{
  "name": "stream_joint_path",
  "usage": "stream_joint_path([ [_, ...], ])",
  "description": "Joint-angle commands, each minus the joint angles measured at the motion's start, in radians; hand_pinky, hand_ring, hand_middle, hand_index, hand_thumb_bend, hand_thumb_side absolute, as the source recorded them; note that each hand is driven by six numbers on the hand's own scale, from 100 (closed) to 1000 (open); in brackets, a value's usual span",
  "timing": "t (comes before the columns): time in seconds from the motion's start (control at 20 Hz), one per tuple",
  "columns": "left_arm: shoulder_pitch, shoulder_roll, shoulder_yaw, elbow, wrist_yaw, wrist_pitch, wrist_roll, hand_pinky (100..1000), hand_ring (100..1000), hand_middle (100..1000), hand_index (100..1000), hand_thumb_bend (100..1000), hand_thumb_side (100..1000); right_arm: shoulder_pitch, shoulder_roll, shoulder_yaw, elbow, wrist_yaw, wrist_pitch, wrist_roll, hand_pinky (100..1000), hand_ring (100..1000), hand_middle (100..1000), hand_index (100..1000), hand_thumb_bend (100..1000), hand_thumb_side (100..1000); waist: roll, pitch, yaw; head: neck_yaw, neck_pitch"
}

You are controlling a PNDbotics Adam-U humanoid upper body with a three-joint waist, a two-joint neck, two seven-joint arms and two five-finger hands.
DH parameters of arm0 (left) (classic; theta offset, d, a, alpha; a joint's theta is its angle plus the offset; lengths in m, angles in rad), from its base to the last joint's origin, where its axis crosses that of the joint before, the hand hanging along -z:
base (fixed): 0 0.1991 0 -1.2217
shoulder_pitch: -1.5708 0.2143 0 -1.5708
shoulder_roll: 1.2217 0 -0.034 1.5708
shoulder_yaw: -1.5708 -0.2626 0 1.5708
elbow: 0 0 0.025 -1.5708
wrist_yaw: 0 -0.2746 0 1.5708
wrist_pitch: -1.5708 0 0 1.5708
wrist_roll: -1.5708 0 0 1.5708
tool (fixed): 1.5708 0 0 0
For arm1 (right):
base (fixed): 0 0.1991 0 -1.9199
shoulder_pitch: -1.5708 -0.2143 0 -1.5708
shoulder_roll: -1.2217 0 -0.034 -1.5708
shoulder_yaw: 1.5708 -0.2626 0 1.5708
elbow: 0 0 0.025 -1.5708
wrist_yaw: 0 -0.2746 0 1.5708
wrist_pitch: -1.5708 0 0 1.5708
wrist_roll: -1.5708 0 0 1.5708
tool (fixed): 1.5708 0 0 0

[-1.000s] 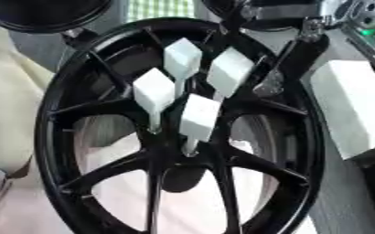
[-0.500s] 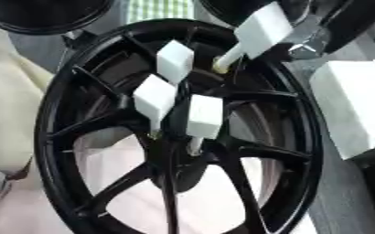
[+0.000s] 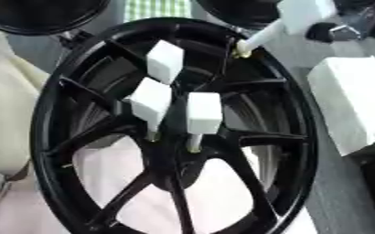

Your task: Pull the pin out of the wheel hub.

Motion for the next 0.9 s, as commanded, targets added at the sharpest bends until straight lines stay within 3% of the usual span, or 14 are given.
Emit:
stream_joint_path([
  [0.05, 0.005, 0.022, 0.027, -0.020, -0.003, -0.006, 0.015, 755, 707, 761, 755, 936, 643, 0.042, -0.058, -0.096, 0.069, 0.049, 0.037, -0.051, 725, 550, 354, 451, 375, 100, 0.006, -0.030, -0.008, 0.021, 0.002],
  [0.25, 0.014, 0.021, 0.036, -0.021, -0.001, -0.010, 0.026, 755, 706, 761, 755, 935, 642, 0.148, -0.041, -0.203, 0.143, 0.113, 0.074, -0.117, 732, 562, 384, 478, 367, 100, 0.014, -0.033, -0.023, 0.048, 0.006],
  [0.35, 0.018, 0.021, 0.040, -0.022, 0.000, -0.012, 0.030, 755, 706, 761, 755, 935, 642, 0.199, -0.026, -0.254, 0.163, 0.144, 0.089, -0.148, 748, 600, 450, 542, 380, 100, 0.018, -0.036, -0.028, 0.058, 0.009],
  [0.4, 0.020, 0.020, 0.041, -0.021, 0.000, -0.012, 0.032, 755, 706, 761, 755, 935, 642, 0.226, -0.018, -0.281, 0.166, 0.160, 0.097, -0.164, 771, 655, 523, 618, 399, 100, 0.021, -0.037, -0.030, 0.060, 0.010],
  [0.45, 0.021, 0.020, 0.043, -0.022, 0.001, -0.013, 0.034, 755, 706, 761, 754, 936, 642, 0.254, -0.009, -0.309, 0.164, 0.177, 0.103, -0.182, 789, 700, 577, 669, 426, 182, 0.022, -0.038, -0.031, 0.061, 0.012],
  [0.5, 0.022, 0.019, 0.043, -0.022, 0.002, -0.014, 0.035, 755, 706, 761, 754, 936, 642, 0.281, 0.001, -0.336, 0.157, 0.194, 0.103, -0.199, 822, 763, 685, 749, 548, 391, 0.023, -0.039, -0.031, 0.060, 0.012],
  [0.55, 0.022, 0.019, 0.044, -0.022, 0.002, -0.014, 0.036, 755, 705, 761, 754, 935, 642, 0.306, 0.011, -0.361, 0.148, 0.208, 0.096, -0.214, 839, 791, 754, 809, 652, 480, 0.024, -0.040, -0.031, 0.058, 0.012],
  [0.65, 0.022, 0.019, 0.043, -0.022, 0.004, -0.014, 0.036, 755, 705, 761, 754, 935, 642, 0.361, 0.034, -0.415, 0.129, 0.225, 0.075, -0.247, 861, 841, 835, 867, 750, 552, 0.026, -0.043, -0.029, 0.052, 0.013],
  [0.75, 0.020, 0.019, 0.040, -0.022, 0.007, -0.014, 0.034, 755, 705, 761, 754, 935, 642, 0.419, 0.051, -0.474, 0.106, 0.218, 0.060, -0.284, 864, 848, 845, 873, 726, 633, 0.027, -0.049, -0.026, 0.046, 0.015],
  [0.9, 0.015, 0.019, 0.035, -0.021, 0.009, -0.013, 0.030, 755, 705, 761, 754, 936, 642, 0.490, 0.065, -0.553, 0.067, 0.180, 0.041, -0.332, 858, 834, 822, 857, 728, 611, 0.028, -0.056, -0.016, 0.034, 0.017],
])
